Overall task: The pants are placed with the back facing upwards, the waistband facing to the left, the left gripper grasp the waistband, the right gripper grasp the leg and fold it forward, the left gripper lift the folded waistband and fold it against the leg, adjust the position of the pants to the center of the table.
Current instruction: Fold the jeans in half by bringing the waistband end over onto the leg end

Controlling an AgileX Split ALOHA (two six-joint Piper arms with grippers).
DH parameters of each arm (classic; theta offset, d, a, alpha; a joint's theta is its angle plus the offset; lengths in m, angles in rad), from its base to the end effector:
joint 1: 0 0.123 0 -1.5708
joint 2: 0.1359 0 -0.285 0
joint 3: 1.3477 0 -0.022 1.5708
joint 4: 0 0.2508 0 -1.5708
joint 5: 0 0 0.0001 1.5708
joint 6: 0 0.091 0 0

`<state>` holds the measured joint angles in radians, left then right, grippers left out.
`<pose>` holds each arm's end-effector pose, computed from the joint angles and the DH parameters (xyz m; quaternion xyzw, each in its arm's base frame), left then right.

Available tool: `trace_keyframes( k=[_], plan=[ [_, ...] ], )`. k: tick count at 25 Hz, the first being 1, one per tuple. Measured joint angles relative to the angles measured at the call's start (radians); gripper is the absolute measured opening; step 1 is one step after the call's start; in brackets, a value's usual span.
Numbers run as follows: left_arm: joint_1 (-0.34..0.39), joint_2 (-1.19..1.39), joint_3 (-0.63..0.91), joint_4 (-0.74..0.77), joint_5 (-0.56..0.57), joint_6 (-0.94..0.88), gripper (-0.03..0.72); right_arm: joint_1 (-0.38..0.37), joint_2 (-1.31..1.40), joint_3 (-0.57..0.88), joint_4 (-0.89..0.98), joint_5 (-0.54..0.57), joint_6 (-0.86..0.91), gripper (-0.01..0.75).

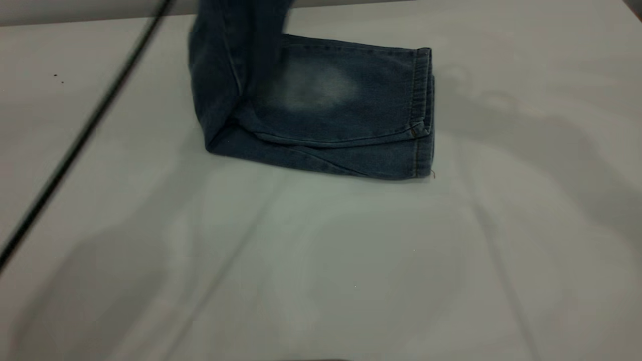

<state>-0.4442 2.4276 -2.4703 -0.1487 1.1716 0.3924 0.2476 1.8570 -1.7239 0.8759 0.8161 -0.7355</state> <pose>0.4735 -0.2391 0.2553 0.3819 0.8836 -0.0803 0.2588 0.4030 0.1544 0.3481 -0.2552 0.8268 0.3031 0.3993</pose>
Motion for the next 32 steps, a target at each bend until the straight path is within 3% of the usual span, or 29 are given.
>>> trace_keyframes(
  k=[6, 11, 15, 18, 25, 27, 32],
  plan=[
    [-0.131, 0.079, 0.0, 0.006, -0.001, 0.066, 0.068, 0.0, -0.036, 0.0, 0.001, 0.076, 0.011, 0.496],
    [-0.181, 0.15, 0.0, 0.064, -0.018, 0.071, 0.068, -0.017, -0.036, 0.002, -0.064, 0.18, 0.009, 0.494],
    [-0.234, 0.202, 0.0, 0.109, -0.033, 0.071, 0.09, -0.008, -0.036, 0.002, -0.015, 0.15, 0.012, 0.494],
    [-0.245, 0.203, 0.0, 0.109, -0.036, 0.071, 0.164, -0.008, -0.036, 0.002, -0.015, 0.145, 0.012, 0.494],
    [-0.245, 0.138, -0.001, 0.184, 0.0, 0.041, 0.458, -0.008, -0.049, -0.001, 0.038, 0.131, 0.018, 0.494],
    [-0.245, 0.119, -0.006, 0.255, 0.0, 0.016, 0.498, -0.008, -0.056, -0.007, 0.057, 0.126, 0.018, 0.494],
    [-0.24, 0.107, -0.012, 0.338, 0.0, -0.134, 0.511, -0.008, -0.057, -0.009, 0.057, 0.109, 0.022, 0.495]
  ],
)
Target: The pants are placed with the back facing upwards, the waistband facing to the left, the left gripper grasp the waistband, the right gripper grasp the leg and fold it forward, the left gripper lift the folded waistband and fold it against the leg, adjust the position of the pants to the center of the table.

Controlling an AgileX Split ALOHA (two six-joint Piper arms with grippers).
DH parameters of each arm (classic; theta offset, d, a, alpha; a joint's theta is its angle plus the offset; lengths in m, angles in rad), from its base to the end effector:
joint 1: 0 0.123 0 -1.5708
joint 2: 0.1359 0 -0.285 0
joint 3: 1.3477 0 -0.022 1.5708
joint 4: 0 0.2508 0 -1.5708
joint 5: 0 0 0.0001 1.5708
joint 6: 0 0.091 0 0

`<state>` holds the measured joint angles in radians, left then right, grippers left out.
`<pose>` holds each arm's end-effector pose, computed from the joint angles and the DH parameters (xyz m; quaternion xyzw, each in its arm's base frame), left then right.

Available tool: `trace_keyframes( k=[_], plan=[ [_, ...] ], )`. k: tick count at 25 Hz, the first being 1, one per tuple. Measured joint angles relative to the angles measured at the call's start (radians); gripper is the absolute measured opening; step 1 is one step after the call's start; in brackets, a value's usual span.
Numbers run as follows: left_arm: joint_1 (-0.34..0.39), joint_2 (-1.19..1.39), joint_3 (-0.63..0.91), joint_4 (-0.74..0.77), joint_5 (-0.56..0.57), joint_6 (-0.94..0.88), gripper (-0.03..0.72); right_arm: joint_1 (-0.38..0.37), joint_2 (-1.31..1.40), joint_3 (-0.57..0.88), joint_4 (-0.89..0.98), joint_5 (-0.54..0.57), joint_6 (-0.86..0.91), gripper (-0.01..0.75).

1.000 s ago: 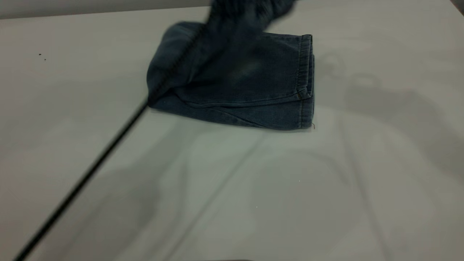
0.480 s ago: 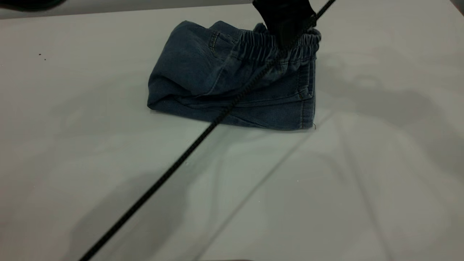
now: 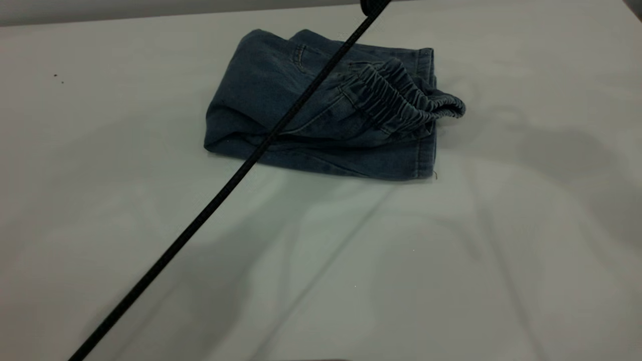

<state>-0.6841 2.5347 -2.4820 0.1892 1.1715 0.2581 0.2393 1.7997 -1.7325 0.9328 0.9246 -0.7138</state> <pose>0.4300 -0.3303 0.2018 0.4565 0.8585 0.0455 0.2290 0.3821 0.1533 0.3741 -0.2641 0.8136 0.3472 0.3844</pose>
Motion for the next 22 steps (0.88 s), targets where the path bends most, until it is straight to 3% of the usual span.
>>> trace_keyframes(
  k=[8, 16, 22],
  plan=[
    [0.028, 0.075, -0.003, -0.028, 0.0, -0.143, 0.512, -0.012, 0.015, -0.032, -0.073, 0.022, -0.001, 0.495],
    [0.028, 0.086, -0.006, -0.092, 0.0, -0.136, 0.512, -0.144, 0.014, -0.155, -0.168, 0.045, 0.125, 0.495],
    [0.032, 0.11, -0.008, -0.086, 0.0, -0.135, 0.512, -0.17, 0.014, -0.157, -0.192, 0.093, 0.154, 0.495]
  ],
)
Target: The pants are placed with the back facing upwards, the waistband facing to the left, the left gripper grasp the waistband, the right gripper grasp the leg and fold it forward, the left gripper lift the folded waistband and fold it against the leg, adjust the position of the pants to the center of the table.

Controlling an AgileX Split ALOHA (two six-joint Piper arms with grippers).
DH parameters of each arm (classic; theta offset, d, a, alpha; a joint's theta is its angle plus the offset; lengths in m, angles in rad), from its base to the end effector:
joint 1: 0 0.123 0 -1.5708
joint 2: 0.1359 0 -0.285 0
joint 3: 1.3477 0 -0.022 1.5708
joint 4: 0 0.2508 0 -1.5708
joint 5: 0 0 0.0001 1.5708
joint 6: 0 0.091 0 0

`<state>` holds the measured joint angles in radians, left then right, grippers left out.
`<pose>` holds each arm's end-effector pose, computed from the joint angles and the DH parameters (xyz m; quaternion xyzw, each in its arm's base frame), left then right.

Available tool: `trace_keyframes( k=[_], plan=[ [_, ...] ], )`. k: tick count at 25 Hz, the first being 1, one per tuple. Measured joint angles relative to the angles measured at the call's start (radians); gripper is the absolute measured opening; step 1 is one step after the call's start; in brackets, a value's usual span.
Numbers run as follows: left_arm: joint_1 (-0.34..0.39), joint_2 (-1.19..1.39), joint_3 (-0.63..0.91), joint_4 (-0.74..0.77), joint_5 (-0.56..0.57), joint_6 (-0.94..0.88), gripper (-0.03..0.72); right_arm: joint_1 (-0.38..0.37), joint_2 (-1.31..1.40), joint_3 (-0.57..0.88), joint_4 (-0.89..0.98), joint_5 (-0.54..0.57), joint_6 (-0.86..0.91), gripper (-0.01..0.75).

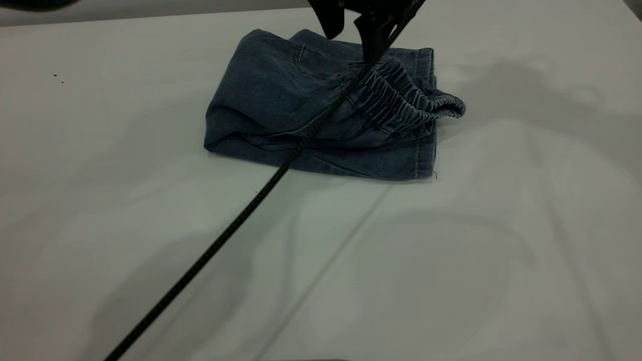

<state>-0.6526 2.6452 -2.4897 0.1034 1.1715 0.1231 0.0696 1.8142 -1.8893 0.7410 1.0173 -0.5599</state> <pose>0.4406 -0.3258 0.1427 0.3836 0.9073 0.0055 0.1719 0.4012 0.0804 0.4013 -0.2034 0.8520 0.2653 0.4030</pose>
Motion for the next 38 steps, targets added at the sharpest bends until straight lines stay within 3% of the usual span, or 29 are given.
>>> trace_keyframes(
  k=[20, 26, 30, 33, 38],
  plan=[
    [0.02, 0.072, -0.003, -0.075, 0.0, 0.0, 0.512, 0.001, 0.0, -0.001, 0.0, 0.025, 0.011, 0.495],
    [0.023, -0.069, -0.004, 0.007, 0.0, 0.001, 0.513, 0.001, 0.0, -0.001, 0.0, 0.026, 0.011, 0.495],
    [0.071, -0.066, -0.005, 0.031, 0.0, 0.018, 0.512, 0.001, 0.0, -0.001, 0.0, 0.027, 0.011, 0.495],
    [0.112, -0.025, -0.005, -0.041, 0.0, 0.154, 0.493, 0.001, 0.0, -0.001, 0.0, 0.027, 0.011, 0.495],
    [0.114, 0.011, -0.004, -0.156, 0.0, 0.56, 0.436, 0.001, 0.0, -0.001, 0.0, 0.028, 0.011, 0.495]
  ],
)
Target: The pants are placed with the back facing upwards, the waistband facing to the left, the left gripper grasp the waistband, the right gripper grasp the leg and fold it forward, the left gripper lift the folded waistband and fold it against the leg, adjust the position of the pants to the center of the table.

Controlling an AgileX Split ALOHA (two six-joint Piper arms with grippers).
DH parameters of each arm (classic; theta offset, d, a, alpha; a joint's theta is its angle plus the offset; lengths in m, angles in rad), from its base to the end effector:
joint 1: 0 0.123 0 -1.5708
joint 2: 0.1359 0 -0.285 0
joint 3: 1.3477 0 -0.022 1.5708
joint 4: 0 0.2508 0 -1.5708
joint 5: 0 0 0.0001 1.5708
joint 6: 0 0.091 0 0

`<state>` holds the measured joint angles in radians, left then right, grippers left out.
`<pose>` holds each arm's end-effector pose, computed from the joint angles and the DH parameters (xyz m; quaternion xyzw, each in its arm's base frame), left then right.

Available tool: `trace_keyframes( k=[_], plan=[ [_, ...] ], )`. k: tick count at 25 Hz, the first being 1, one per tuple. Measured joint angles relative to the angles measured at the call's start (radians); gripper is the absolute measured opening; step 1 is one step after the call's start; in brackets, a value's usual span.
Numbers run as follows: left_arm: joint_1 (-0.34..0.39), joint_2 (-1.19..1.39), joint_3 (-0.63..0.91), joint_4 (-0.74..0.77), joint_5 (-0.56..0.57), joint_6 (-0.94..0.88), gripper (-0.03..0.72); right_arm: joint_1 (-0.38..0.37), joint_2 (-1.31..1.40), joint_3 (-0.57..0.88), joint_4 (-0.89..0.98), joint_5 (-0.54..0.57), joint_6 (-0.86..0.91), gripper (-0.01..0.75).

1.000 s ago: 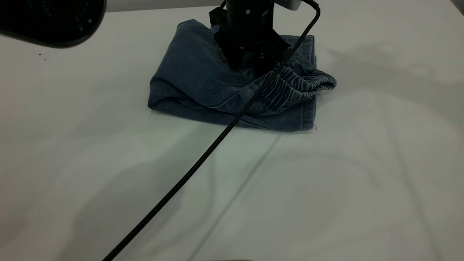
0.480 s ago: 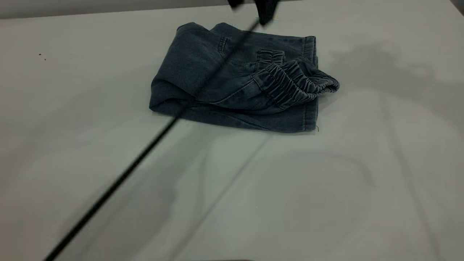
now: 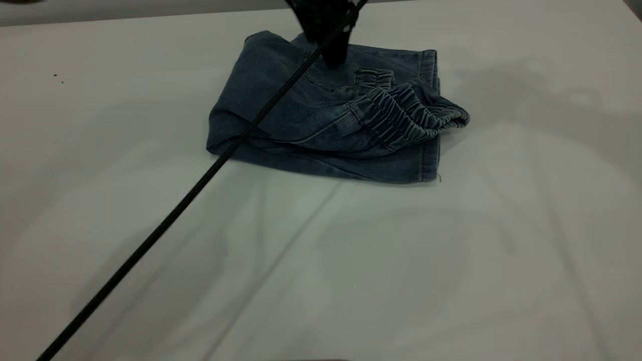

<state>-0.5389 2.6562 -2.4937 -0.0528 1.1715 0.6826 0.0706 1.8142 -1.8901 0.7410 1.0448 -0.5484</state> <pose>0.4684 -0.2852 0.1375 0.5607 0.8118 -0.0140 0.1627 0.3991 0.0815 0.4002 -0.2050 0.8556 0.2715 0.3902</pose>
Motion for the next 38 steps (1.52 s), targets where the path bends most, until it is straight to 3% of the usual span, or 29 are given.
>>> trace_keyframes(
  k=[4, 11, 14, 22, 38],
  plan=[
    [0.0, 0.021, 0.003, 0.001, 0.0, 0.081, 0.424, 0.0, 0.0, 0.0, 0.0, 0.001, 0.0, 0.495],
    [0.002, 0.102, 0.015, 0.017, 0.0, 0.054, 0.423, 0.0, 0.0, 0.0, 0.0, 0.002, 0.0, 0.495],
    [0.002, 0.106, 0.015, 0.026, 0.0, -0.077, 0.423, 0.0, 0.0, 0.0, 0.0, 0.002, 0.0, 0.495],
    [0.002, 0.106, 0.014, 0.08, 0.0, -0.677, 0.423, 0.0, 0.0, 0.0, 0.0, 0.002, -0.001, 0.495],
    [-0.042, 0.106, 0.014, 0.034, 0.0, -0.796, 0.422, 0.0, 0.0, 0.0, 0.0, 0.006, 0.0, 0.495]
  ],
)
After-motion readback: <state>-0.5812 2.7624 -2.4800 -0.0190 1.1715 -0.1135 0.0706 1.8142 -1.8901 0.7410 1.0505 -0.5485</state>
